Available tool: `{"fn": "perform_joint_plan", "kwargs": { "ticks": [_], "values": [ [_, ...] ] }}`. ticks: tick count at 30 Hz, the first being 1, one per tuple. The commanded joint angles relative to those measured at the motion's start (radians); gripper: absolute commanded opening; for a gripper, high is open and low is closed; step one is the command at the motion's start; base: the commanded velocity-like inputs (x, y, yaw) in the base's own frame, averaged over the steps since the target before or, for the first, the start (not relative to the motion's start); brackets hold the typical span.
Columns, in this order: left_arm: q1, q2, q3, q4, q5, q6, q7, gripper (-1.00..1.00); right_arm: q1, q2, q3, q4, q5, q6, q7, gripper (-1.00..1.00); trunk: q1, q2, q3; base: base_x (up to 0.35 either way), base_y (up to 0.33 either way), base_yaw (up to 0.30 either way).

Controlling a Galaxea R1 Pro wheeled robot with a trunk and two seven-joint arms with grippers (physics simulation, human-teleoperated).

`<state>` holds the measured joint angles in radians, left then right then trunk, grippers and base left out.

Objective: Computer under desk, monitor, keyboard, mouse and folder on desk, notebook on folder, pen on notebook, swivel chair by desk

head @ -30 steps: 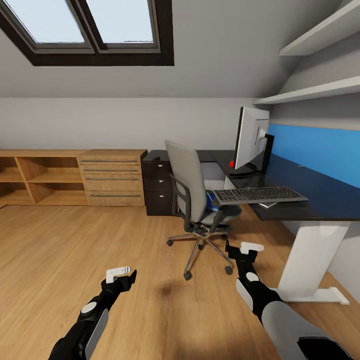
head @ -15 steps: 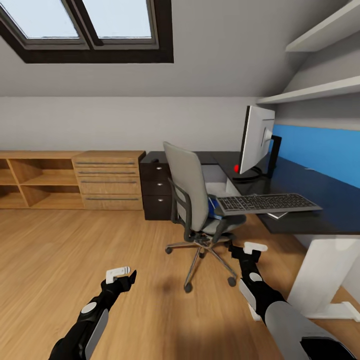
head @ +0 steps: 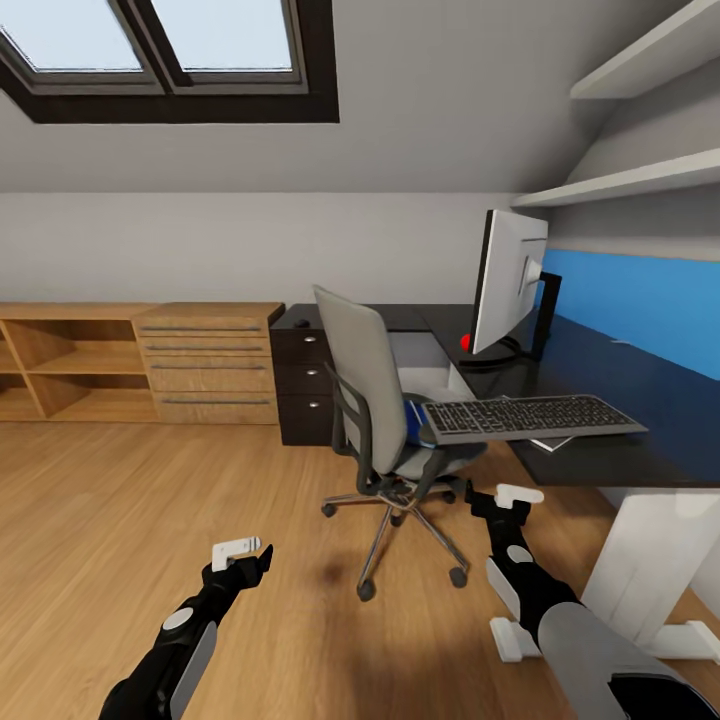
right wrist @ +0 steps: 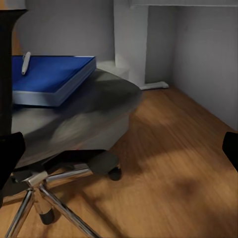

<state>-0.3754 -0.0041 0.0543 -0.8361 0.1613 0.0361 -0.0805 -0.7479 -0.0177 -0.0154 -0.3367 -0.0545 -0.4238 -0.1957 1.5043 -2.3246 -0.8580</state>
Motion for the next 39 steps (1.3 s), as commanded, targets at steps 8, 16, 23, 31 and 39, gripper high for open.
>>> {"fn": "perform_joint_plan", "kwargs": {
  "ticks": [8, 16, 23, 31, 39],
  "values": [
    [-0.001, 0.0, 0.004, 0.0, 0.01, 0.004, -0.007, 1.0, -0.001, -0.001, 0.0, 0.001, -0.006, -0.004, 0.002, 1.0, 0.0, 0.0, -0.001, 0.052, -0.005, 0.0],
    [0.0, 0.0, 0.005, 0.0, 0.011, 0.004, -0.009, 1.0, -0.001, -0.001, 0.0, 0.001, -0.005, -0.004, 0.002, 1.0, 0.0, 0.0, -0.001, 0.075, -0.001, 0.0],
    [0.0, 0.0, 0.009, -0.001, 0.014, 0.006, -0.008, 1.0, -0.001, -0.001, -0.001, 0.001, -0.005, -0.004, 0.002, 1.0, 0.0, 0.0, -0.001, 0.008, 0.0, 0.0],
    [-0.001, -0.001, 0.01, -0.001, 0.015, 0.006, -0.006, 1.0, -0.001, -0.001, -0.001, 0.001, -0.005, -0.004, 0.002, 1.0, 0.031, -0.056, -0.026, 0.0, 0.0, 0.0],
    [0.0, 0.0, 0.01, -0.001, 0.015, 0.005, -0.006, 1.0, -0.001, -0.002, -0.001, 0.0, -0.006, -0.004, 0.002, 1.0, 0.061, -0.112, -0.051, 0.0, 0.0, 0.0]
  ]
}}
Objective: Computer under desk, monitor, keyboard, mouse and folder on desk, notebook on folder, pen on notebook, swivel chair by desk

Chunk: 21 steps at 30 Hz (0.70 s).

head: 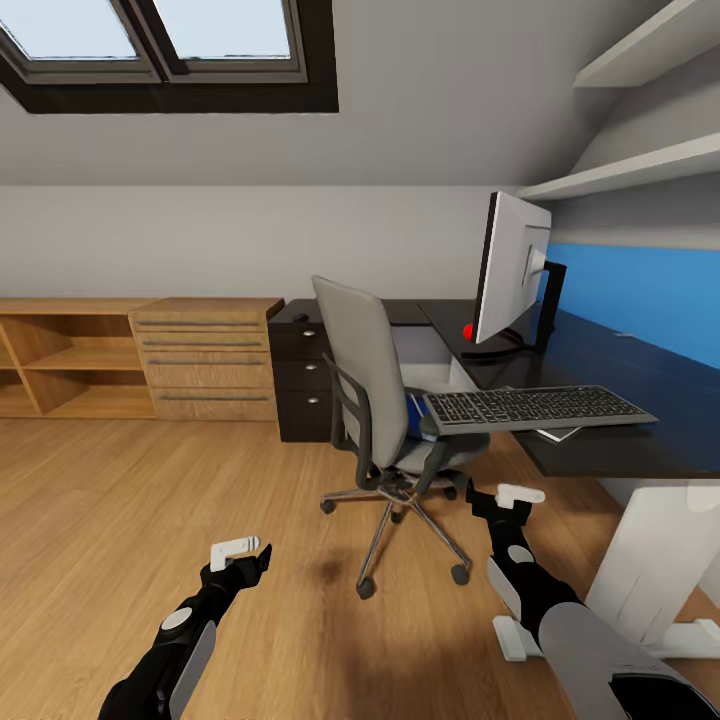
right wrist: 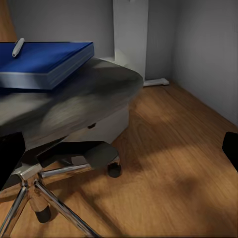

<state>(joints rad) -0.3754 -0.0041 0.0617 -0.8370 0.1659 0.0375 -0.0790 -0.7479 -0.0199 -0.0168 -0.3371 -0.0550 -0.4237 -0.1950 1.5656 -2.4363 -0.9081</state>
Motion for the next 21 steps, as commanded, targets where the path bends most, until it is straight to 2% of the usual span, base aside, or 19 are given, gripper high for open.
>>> {"fn": "perform_joint_plan", "kwargs": {
  "ticks": [1, 9, 11, 21],
  "values": [
    [-0.001, 0.0, 0.003, -0.001, 0.01, 0.004, -0.007, 1.0, -0.001, 0.0, 0.0, 0.0, -0.006, -0.004, 0.001, 1.0, 0.004, -0.008, -0.004, 0.0, 0.0, 0.0],
    [0.0, -0.001, 0.003, -0.001, 0.01, 0.004, -0.007, 1.0, -0.001, -0.001, 0.0, 0.0, -0.006, -0.004, 0.001, 1.0, 0.034, -0.064, -0.029, 0.0, 0.0, 0.0],
    [0.0, -0.001, 0.003, -0.001, 0.01, 0.004, -0.007, 1.0, -0.001, -0.001, 0.0, 0.0, -0.006, -0.005, 0.001, 1.0, 0.035, -0.064, -0.037, 0.0, 0.0, 0.0],
    [0.0, -0.002, 0.001, -0.001, 0.01, 0.003, -0.009, 1.0, -0.001, -0.002, 0.0, 0.0, -0.006, -0.005, 0.001, 1.0, 0.035, -0.064, -0.037, 0.0, 0.0, 0.0]
  ]
}}
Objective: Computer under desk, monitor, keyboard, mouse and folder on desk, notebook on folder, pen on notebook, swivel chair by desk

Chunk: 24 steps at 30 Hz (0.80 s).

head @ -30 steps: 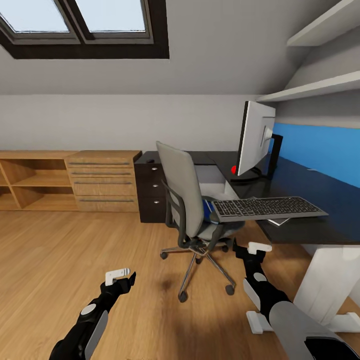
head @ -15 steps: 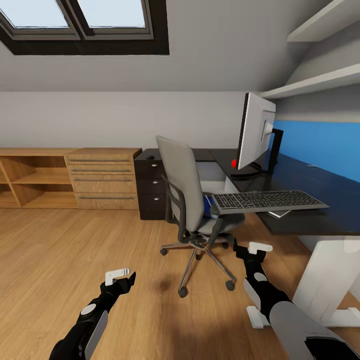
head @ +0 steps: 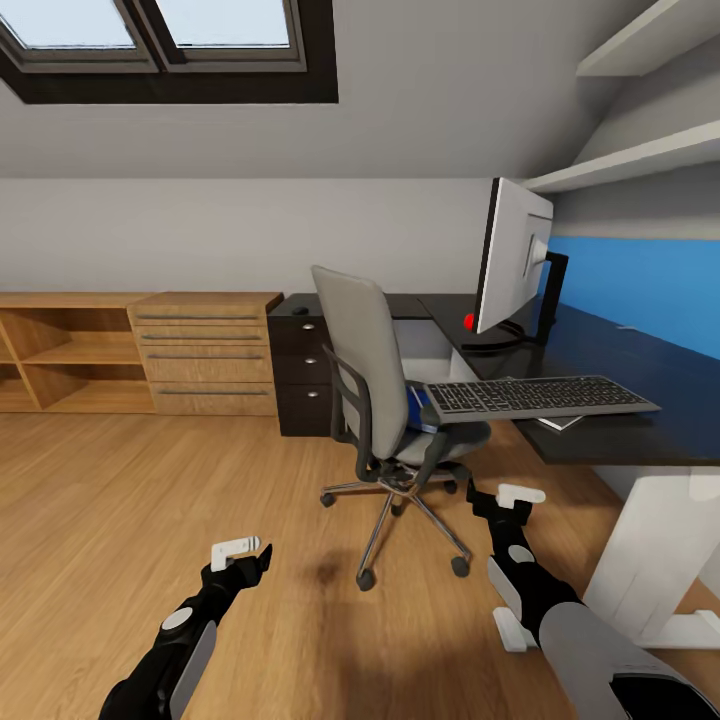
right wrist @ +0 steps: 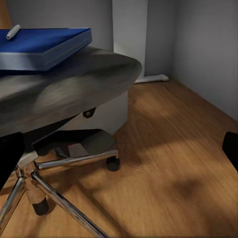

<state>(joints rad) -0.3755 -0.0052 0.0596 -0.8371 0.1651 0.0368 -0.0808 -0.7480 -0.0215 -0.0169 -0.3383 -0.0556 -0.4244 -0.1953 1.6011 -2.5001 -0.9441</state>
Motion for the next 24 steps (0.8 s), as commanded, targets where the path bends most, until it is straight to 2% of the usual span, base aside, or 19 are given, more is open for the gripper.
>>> {"fn": "perform_joint_plan", "kwargs": {
  "ticks": [1, 7, 16, 24],
  "values": [
    [0.0, -0.001, 0.003, 0.0, 0.01, 0.004, -0.008, 1.0, -0.001, 0.0, 0.0, 0.001, -0.006, -0.004, 0.001, 1.0, 0.0, 0.0, -0.001, 0.0, 0.0, 0.0],
    [0.0, -0.001, 0.003, 0.0, 0.008, 0.003, -0.009, 1.0, -0.001, 0.0, 0.0, 0.001, -0.006, -0.004, 0.001, 1.0, 0.0, 0.0, -0.001, 0.016, 0.0, 0.0],
    [0.0, 0.0, 0.003, 0.0, 0.007, 0.003, -0.009, 1.0, -0.001, 0.0, 0.0, 0.001, -0.006, -0.004, 0.001, 1.0, 0.0, 0.0, -0.001, 0.218, 0.0, 0.0],
    [0.0, -0.001, 0.003, 0.0, 0.008, 0.003, -0.01, 1.0, -0.001, 0.0, 0.0, 0.001, -0.006, -0.004, 0.001, 1.0, 0.0, 0.0, -0.001, 0.051, 0.0, 0.0]
  ]
}}
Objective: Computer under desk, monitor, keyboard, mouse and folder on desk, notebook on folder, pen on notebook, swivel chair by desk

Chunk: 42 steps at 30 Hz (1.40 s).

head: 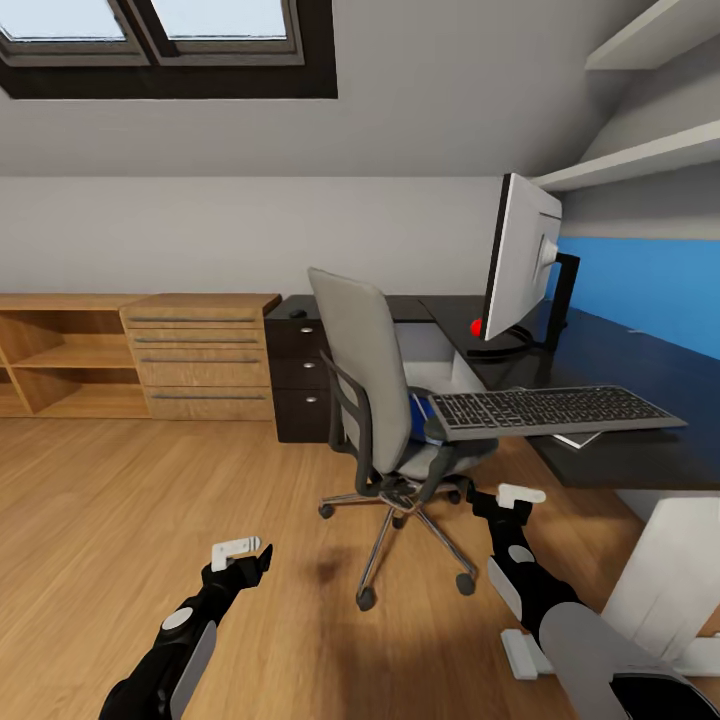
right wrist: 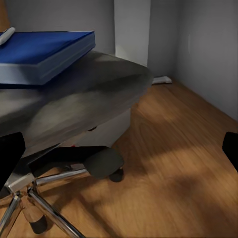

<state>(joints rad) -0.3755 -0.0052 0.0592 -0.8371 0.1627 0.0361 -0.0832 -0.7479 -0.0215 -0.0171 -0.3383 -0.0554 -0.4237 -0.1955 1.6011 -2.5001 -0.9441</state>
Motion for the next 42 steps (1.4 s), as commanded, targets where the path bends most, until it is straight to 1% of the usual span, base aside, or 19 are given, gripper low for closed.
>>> {"fn": "perform_joint_plan", "kwargs": {
  "ticks": [1, 10, 22, 31, 42],
  "values": [
    [0.0, -0.001, 0.003, 0.0, 0.01, 0.004, -0.007, 1.0, -0.001, 0.0, 0.0, 0.001, -0.006, -0.004, 0.001, 1.0, 0.0, 0.0, -0.001, 0.041, 0.0, 0.0],
    [0.0, 0.0, 0.004, 0.0, 0.011, 0.004, -0.007, 1.0, -0.001, 0.0, 0.0, 0.001, -0.006, -0.004, 0.001, 1.0, 0.0, 0.0, -0.001, 0.153, 0.0, 0.0],
    [0.0, 0.0, 0.003, 0.001, 0.012, 0.004, -0.006, 1.0, -0.001, -0.001, -0.001, 0.001, -0.005, -0.004, 0.001, 1.0, 0.0, 0.0, -0.001, 0.029, 0.0, 0.0],
    [-0.001, 0.0, 0.004, 0.024, 0.011, 0.003, -0.009, 1.0, -0.001, -0.007, -0.002, 0.001, -0.006, -0.004, 0.001, 1.0, 0.0, 0.0, -0.001, 0.122, 0.0, 0.0],
    [0.0, 0.001, 0.004, 0.027, 0.011, 0.003, -0.009, 1.0, -0.001, -0.008, -0.002, 0.001, -0.006, -0.004, 0.001, 1.0, 0.0, 0.0, -0.001, 0.012, 0.0, 0.0]
  ]
}}
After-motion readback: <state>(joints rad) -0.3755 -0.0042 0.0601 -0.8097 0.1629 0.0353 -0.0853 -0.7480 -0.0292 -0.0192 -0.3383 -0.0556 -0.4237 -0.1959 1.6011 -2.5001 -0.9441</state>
